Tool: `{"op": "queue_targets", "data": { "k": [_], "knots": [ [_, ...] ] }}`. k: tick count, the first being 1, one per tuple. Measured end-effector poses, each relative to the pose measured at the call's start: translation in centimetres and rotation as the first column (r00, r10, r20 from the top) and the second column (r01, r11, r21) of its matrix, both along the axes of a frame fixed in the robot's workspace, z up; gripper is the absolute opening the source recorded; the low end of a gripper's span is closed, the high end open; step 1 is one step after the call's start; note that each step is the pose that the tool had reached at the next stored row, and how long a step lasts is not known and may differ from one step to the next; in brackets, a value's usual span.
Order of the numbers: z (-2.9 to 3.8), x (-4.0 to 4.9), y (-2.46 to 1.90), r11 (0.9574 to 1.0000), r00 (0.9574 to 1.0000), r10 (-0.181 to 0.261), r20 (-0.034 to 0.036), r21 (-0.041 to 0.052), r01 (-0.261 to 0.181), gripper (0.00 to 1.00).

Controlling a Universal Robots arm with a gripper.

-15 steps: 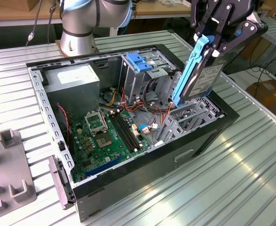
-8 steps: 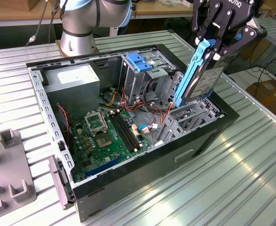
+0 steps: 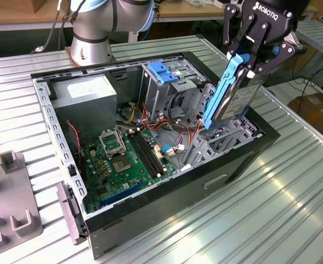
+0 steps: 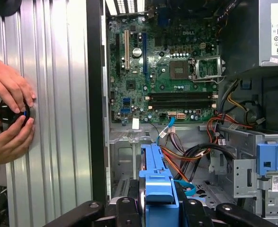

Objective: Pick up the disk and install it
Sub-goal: 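Insert the disk into the insertion slot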

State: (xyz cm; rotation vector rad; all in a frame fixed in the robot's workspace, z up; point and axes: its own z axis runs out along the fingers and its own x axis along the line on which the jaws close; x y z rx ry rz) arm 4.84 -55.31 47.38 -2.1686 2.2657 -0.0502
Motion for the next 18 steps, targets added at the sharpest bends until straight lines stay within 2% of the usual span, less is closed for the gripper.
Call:
{"op": "queue_targets", "data": {
  "k": [8, 18],
  "knots": [
    [-1.53, 0.07, -0.41, 1.0000, 1.0000, -0.002, 0.0000, -0.0001, 0.002, 0.37],
    [-2.88, 0.36, -0.44, 1.0000, 1.0000, -0.002, -0.0003, -0.0001, 0.002, 0.37]
  ]
}}
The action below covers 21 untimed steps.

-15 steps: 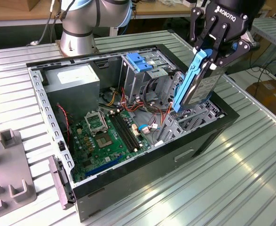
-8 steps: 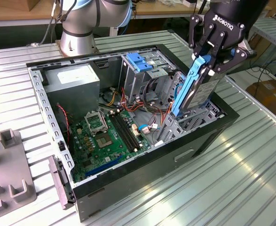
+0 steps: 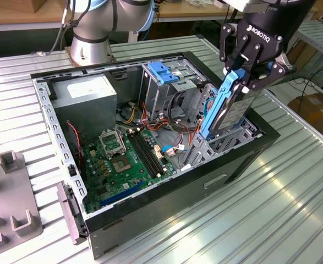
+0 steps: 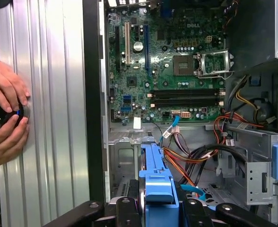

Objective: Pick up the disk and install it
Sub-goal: 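Insert the disk into the insertion slot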

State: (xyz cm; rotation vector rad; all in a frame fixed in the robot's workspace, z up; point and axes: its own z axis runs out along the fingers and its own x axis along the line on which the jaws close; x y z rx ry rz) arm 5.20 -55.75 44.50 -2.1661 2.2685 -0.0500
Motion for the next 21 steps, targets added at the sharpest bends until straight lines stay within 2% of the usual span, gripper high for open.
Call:
{"op": "queue_targets", "data": {
  "k": [8, 21],
  "knots": [
    [-0.92, 0.11, -0.03, 1.0000, 1.0000, 0.000, -0.0007, 0.0000, 0.000, 0.37],
    [-2.89, 0.22, -0.09, 1.0000, 1.0000, 0.000, -0.0008, -0.0001, 0.000, 0.37]
  ]
}}
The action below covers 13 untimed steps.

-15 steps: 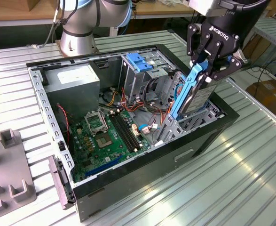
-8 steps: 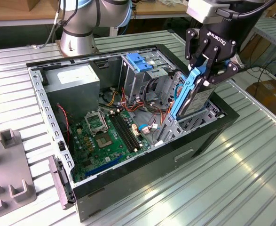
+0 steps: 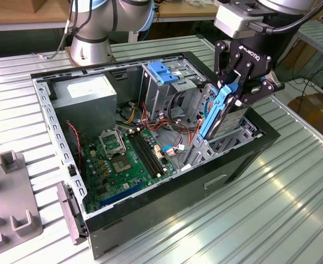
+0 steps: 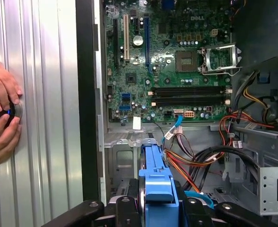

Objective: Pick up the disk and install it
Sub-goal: 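Insert the disk into the insertion slot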

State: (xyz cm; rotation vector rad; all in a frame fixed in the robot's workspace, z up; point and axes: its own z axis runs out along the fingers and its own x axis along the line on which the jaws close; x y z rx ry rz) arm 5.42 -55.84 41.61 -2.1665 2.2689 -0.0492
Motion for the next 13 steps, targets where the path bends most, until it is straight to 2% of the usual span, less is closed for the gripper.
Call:
{"op": "queue_targets", "data": {
  "k": [3, 5, 13],
  "knots": [
    [-0.32, 0.01, -0.01, 1.0000, 1.0000, 0.000, 0.0000, 0.0001, 0.000, 0.37],
    [-0.97, 0.04, -0.04, 1.0000, 1.0000, 0.000, 0.0000, 0.0002, 0.000, 0.37],
    [-2.74, 0.11, -0.11, 1.0000, 1.0000, 0.000, -0.0001, 0.0001, 0.000, 0.37]
  ]
}}
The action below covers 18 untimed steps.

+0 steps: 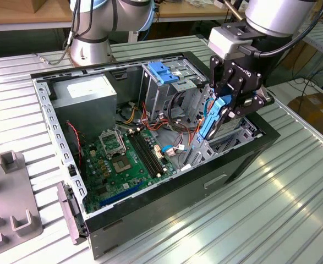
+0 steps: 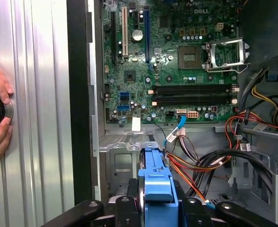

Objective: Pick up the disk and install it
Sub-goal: 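Insert the disk into the insertion slot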

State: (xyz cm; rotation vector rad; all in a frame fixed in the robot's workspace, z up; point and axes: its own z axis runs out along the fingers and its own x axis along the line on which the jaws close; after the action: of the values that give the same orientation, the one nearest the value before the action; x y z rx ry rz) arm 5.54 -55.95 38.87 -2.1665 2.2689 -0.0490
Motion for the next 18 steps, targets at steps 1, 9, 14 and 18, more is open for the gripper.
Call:
{"op": "queue_targets", "data": {
  "k": [1, 9, 14, 18],
  "knots": [
    [-0.20, 0.01, 0.00, 1.0000, 1.0000, 0.000, 0.0001, 0.0000, 0.000, 0.37],
    [-1.35, 0.06, -0.03, 1.0000, 1.0000, 0.000, 0.0000, 0.0000, 0.000, 0.37],
    [-3.13, 0.08, -0.05, 1.0000, 1.0000, 0.000, 0.0001, 0.0000, 0.000, 0.37],
    [-3.55, 0.09, -0.05, 1.0000, 1.0000, 0.000, 0.0000, -0.0003, 0.000, 0.44]
  ]
}}
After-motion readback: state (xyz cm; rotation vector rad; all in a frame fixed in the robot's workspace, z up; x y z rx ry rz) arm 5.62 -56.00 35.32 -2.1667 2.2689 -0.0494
